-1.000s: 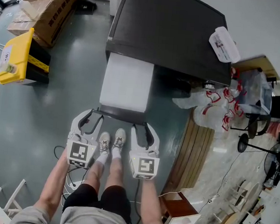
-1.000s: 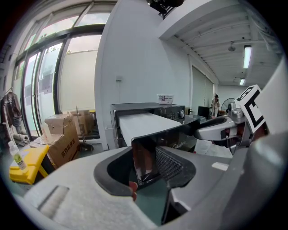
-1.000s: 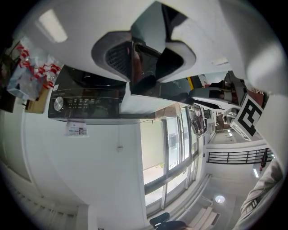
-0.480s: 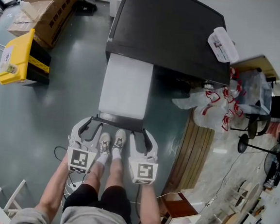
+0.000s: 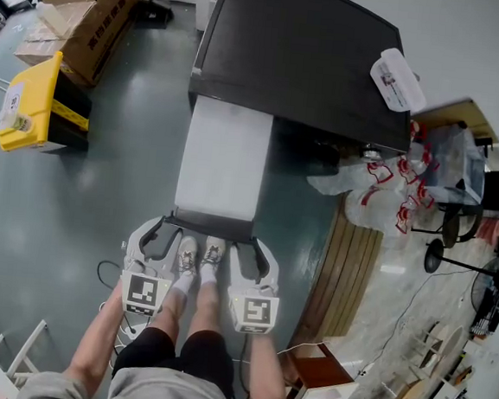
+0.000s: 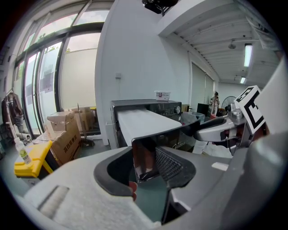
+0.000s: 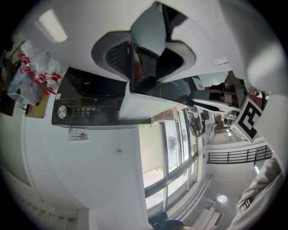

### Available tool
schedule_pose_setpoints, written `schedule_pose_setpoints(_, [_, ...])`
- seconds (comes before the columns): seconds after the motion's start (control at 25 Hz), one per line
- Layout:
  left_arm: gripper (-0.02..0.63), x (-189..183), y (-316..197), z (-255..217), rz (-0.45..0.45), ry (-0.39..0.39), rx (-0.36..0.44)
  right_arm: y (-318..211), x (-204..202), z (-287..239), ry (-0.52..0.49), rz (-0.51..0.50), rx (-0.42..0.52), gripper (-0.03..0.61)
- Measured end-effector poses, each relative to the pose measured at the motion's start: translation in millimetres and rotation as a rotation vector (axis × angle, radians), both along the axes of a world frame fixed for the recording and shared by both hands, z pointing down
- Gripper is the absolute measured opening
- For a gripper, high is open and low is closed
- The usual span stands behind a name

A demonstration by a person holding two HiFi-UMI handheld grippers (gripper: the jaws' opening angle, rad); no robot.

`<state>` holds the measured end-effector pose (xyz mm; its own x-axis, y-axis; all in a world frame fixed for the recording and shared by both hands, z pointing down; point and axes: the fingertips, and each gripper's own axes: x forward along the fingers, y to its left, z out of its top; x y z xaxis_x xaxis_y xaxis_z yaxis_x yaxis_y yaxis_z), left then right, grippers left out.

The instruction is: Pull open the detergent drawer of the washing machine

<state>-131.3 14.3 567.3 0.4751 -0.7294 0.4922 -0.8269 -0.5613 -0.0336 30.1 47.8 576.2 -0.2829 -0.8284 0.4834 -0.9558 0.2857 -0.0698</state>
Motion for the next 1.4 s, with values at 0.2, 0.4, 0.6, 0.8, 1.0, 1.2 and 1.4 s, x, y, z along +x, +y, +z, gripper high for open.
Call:
schedule_pose_setpoints(0.2, [0.161, 0.3, 4.1, 3.6, 0.007, -0.006, -0.006, 3.8, 0.2, 5.7, -0.007, 0.006, -0.008, 0.172])
schedule_pose_setpoints(0.4, [0.160, -0.6, 4.3, 6.8, 0.009, -0.009, -0.003, 4.4, -0.8, 10.2, -0.005, 0.010, -0.005, 0.172])
schedule_pose_setpoints(0.6, [0.161, 1.3, 4.4, 7.7, 0.004, 0.002, 0.005, 4.0, 0.1, 10.6, 0.004, 0.022, 0.007, 0.176])
schedule_pose_setpoints(0.8, [0.161, 0.6, 4.0, 6.7, 0.008, 0.004, -0.012, 4.4, 0.4, 11.6, 0.013, 0.039, 0.001, 0.176])
schedule_pose_setpoints(1.0, [0.161, -1.4, 3.0, -4.7, -0.003, 0.031, -0.014, 2.3, -0.7, 1.1, 0.027, 0.014, -0.006, 0.186])
schedule_pose_setpoints(1.2, [0.161, -1.4, -4.9, -33.3, -0.012, 0.045, 0.032, 0.2, 0.4, -15.5, 0.029, 0.009, 0.002, 0.186])
schedule_pose_setpoints(1.4, [0.161, 0.2, -22.8, -75.2, -0.021, 0.065, 0.107, -13.4, 3.3, -52.1, 0.017, 0.043, 0.064, 0.186])
